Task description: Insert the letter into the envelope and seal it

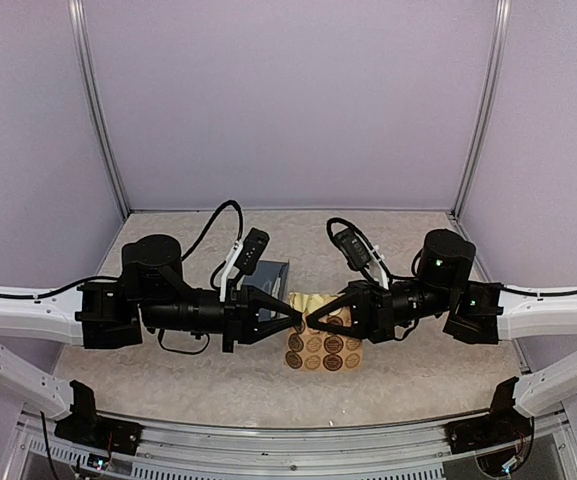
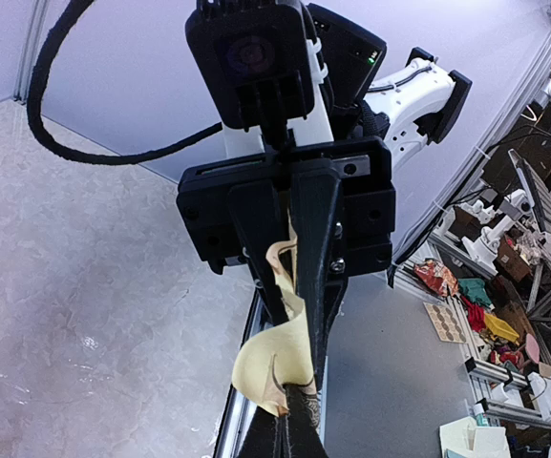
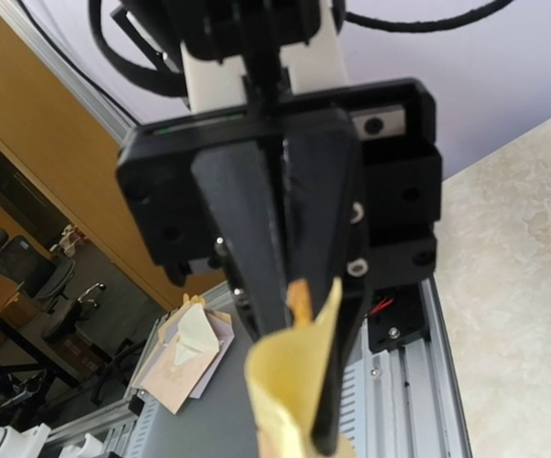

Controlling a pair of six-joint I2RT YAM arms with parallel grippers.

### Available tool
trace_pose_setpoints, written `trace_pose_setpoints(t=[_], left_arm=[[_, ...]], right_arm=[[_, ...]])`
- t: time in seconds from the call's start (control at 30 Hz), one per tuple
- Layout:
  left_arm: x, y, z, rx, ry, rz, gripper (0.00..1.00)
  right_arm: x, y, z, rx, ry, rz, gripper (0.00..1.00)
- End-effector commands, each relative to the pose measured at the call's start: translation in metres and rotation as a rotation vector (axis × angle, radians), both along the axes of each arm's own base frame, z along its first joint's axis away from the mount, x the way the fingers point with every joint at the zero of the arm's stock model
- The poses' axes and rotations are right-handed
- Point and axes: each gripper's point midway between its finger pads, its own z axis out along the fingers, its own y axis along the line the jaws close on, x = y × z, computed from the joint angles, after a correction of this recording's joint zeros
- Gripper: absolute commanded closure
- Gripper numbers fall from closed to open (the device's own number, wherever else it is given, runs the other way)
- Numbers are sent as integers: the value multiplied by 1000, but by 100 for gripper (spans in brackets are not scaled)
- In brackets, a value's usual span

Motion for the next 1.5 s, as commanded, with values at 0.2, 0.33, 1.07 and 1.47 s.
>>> trace_pose_setpoints(t=[0.2, 0.33, 1.07, 1.47], left_arm=[[0, -8, 15, -49, -10, -6, 100], [-2, -8, 17, -55, -9, -15, 100], [-4, -13, 13, -55, 6, -33, 100], [-5, -13, 13, -59, 8, -36, 100]], right_arm=[[2, 3, 1, 12, -17, -22, 100], [5, 3, -3, 0, -14, -41, 100], [20, 9, -17, -44, 17, -119, 100], [25, 8, -19, -54, 25, -148, 100]])
